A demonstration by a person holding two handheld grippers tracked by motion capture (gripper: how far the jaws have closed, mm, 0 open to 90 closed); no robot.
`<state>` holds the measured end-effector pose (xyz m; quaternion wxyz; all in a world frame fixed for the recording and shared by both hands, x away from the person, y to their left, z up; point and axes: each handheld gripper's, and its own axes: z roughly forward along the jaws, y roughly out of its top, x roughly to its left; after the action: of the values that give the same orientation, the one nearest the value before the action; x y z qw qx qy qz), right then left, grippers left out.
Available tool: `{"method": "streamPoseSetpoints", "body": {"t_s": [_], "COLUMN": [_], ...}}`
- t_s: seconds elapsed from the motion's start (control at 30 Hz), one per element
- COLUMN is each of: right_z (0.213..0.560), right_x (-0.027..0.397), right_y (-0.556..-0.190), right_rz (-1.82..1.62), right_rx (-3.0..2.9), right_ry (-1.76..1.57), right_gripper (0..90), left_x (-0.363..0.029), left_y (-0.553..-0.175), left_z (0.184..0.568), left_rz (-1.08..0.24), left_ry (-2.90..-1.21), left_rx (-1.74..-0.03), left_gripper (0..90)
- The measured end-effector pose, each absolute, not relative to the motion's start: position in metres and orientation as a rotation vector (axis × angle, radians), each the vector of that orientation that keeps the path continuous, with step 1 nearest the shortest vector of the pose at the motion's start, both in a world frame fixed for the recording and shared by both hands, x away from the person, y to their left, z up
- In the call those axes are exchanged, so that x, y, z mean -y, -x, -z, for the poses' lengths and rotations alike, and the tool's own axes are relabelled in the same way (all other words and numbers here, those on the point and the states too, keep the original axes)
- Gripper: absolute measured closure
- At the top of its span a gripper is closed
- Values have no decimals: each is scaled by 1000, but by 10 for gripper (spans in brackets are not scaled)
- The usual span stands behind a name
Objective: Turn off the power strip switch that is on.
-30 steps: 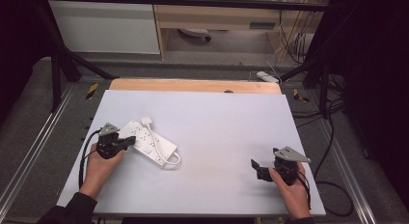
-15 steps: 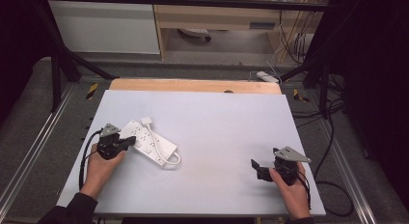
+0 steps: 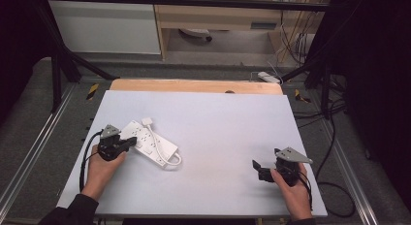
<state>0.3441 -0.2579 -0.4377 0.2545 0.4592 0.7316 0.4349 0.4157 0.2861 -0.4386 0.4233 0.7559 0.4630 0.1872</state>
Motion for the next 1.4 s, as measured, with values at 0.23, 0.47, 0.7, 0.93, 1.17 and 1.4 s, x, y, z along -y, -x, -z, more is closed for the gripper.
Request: {"method": "streamPoseSetpoints", "body": {"t_s": [0.23, 0.47, 0.7, 0.93, 1.17, 1.4], "right_z": [438, 438, 438, 438, 438, 438], "right_x": [258, 258, 258, 258, 258, 258], "right_y": [-344, -344, -344, -344, -344, -344], "right_rz": [-1181, -1181, -1181, -1181, -1182, -1182], "right_rx": [-1987, -1986, -1986, -1986, -1986, -1986], "right_ry": [-1249, -1249, -1249, -1249, -1249, -1247], "right_gripper": [38, 38, 38, 38, 38, 38], "left_x": [-285, -285, -284, -282, -281, -280], "left_y": [-415, -415, -414, -413, -413, -413], "left_z": [438, 438, 436, 435, 435, 435], "left_rz": [-463, -460, -467, -469, -468, -476], "left_ry": [-1886, -1880, -1856, -1846, -1835, -1815], "left_rx": [-1152, -1141, -1120, -1103, -1096, -1094], "left_gripper": [900, 900, 900, 900, 874, 759]}}
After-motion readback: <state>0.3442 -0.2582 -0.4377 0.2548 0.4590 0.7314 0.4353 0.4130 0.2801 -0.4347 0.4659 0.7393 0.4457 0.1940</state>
